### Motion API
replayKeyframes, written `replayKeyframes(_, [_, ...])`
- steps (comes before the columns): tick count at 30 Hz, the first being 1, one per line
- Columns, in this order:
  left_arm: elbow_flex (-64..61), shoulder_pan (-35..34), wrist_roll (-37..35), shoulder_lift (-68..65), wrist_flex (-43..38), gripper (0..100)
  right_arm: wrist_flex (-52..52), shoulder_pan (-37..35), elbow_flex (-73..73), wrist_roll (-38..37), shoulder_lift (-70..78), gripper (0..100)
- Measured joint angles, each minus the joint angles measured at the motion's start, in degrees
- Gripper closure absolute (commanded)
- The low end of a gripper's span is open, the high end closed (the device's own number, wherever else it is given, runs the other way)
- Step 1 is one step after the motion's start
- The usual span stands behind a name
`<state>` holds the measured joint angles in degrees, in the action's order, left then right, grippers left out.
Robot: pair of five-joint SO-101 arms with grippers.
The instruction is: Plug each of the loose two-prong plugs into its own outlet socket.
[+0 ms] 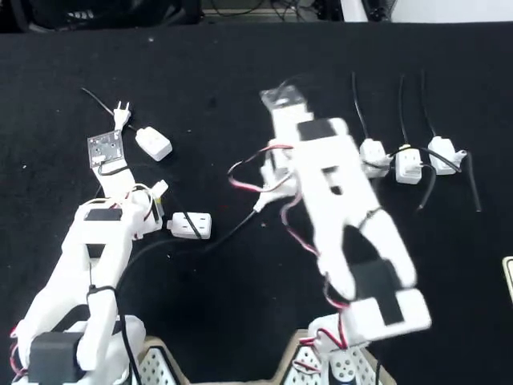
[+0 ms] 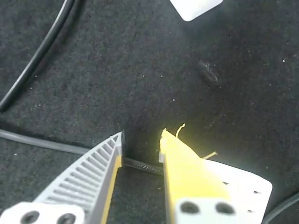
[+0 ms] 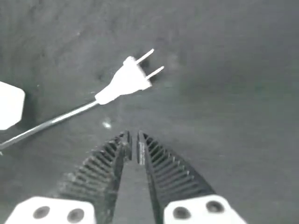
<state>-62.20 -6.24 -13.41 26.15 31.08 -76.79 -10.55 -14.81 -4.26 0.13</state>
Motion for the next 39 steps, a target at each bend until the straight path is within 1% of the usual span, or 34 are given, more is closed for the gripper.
replayKeyframes(1, [0.0,0.0,0.0,0.0,0.0,87,0.0,1.23,0.0,-0.26,-1.05,95.9])
replayKeyframes(3, [0.0,0.0,0.0,0.0,0.0,87,0.0,2.11,-0.97,1.49,-2.29,86.8])
replayKeyframes(5, [0.0,0.0,0.0,0.0,0.0,87,0.09,1.23,-3.34,7.03,-2.29,76.6])
replayKeyframes(6, [0.0,0.0,0.0,0.0,0.0,87,0.88,0.26,-4.75,10.64,-2.11,73.0])
replayKeyframes(7, [0.0,0.0,0.0,0.0,0.0,87,2.37,-1.14,-6.24,14.24,-1.49,71.7])
replayKeyframes(10, [0.0,0.0,0.0,0.0,0.0,87,9.32,-6.07,-10.64,23.21,1.41,74.2])
replayKeyframes(12, [0.0,0.0,0.0,0.0,0.0,87,14.07,-9.14,-12.4,26.81,2.81,75.9])
replayKeyframes(14, [0.0,0.0,0.0,0.0,0.0,87,18.02,-10.9,-12.4,28.84,3.52,76.6])
replayKeyframes(19, [0.0,0.0,0.0,0.0,0.0,87,25.14,-10.99,-12.48,32.44,6.51,76.6])
replayKeyframes(25, [0.0,0.0,0.0,0.0,0.0,87,26.73,-11.25,-12.13,32.88,11.25,77.1])
replayKeyframes(26, [0.0,0.0,0.0,0.0,0.0,87,26.73,-11.16,-11.96,32.88,11.52,78.9])
replayKeyframes(28, [0.0,0.0,0.0,0.0,0.0,87,26.73,-10.81,-11.69,32.88,11.6,87.1])
replayKeyframes(30, [0.0,0.0,0.0,0.0,0.0,87,26.64,-10.11,-11.69,30.15,11.69,98.2])
replayKeyframes(31, [0.0,0.0,0.0,0.0,0.0,87,26.55,-9.93,-11.78,28.04,11.69,98.9])
replayKeyframes(32, [0.0,0.0,0.0,0.0,0.0,87,26.55,-9.41,-11.87,25.67,11.69,97.1])
replayKeyframes(35, [0.0,0.0,0.0,0.0,0.0,87,26.2,-8.44,-11.87,18.81,11.69,98.6])
replayKeyframes(39, [0.0,0.0,0.0,0.0,0.0,87,24.53,-7.56,-11.78,12.75,10.64,98.8])
